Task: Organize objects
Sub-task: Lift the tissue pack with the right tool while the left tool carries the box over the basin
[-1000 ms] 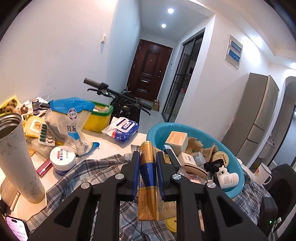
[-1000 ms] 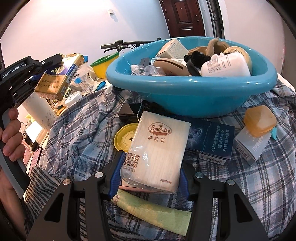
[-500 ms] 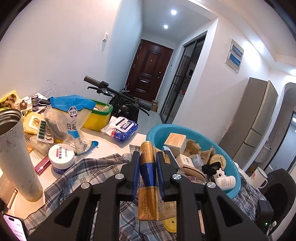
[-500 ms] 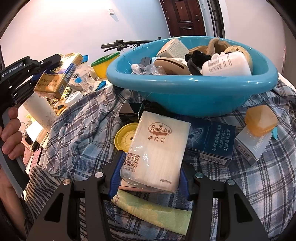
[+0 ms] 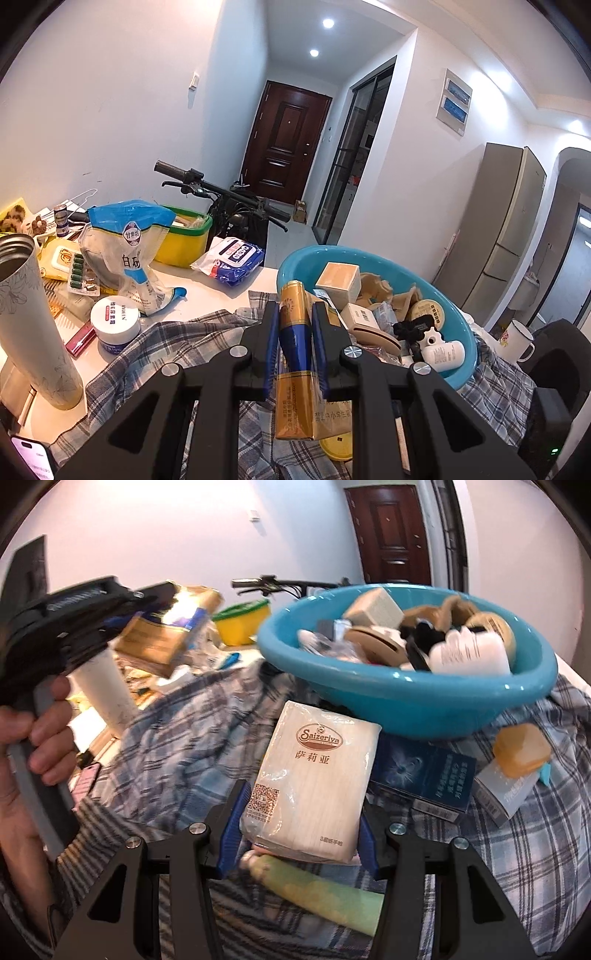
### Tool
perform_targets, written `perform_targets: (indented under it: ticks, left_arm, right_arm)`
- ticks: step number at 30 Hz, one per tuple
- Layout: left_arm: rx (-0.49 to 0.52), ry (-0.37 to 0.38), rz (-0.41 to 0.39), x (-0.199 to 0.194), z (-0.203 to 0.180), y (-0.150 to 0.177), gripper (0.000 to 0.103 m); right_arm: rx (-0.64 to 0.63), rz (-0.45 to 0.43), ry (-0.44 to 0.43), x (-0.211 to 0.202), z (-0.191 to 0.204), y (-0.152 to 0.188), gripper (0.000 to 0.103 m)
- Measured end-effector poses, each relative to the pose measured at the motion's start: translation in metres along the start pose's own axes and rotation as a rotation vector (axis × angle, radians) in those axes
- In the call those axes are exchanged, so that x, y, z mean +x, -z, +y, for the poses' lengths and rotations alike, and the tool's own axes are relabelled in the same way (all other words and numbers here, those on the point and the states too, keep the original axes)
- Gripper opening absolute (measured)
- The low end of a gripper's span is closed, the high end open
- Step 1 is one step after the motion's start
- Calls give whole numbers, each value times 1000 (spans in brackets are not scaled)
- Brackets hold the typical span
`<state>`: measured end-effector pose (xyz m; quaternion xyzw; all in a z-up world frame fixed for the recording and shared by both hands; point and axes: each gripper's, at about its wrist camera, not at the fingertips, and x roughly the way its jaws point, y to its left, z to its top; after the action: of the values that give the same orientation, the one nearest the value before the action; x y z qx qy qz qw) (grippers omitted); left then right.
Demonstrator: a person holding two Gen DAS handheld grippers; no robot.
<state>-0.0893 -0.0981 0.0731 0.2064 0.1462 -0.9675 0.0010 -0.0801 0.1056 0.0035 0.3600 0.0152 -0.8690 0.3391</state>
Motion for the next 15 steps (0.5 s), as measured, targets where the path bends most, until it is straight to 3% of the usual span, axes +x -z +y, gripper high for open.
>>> perform_targets:
  ticks: [7,9,15]
  left_arm:
    - [-4,-16,-2,0,3,0,19]
    - [-17,-23,16,5,7,1,19]
    - [0,-44,-5,2,3,0,19]
  right_arm:
    - [-35,-82,-92,-44,6,-20,51]
    - [-65,-134,-108,-66,5,-40,51]
    - [-178,-382,-41,-132,1,-125,51]
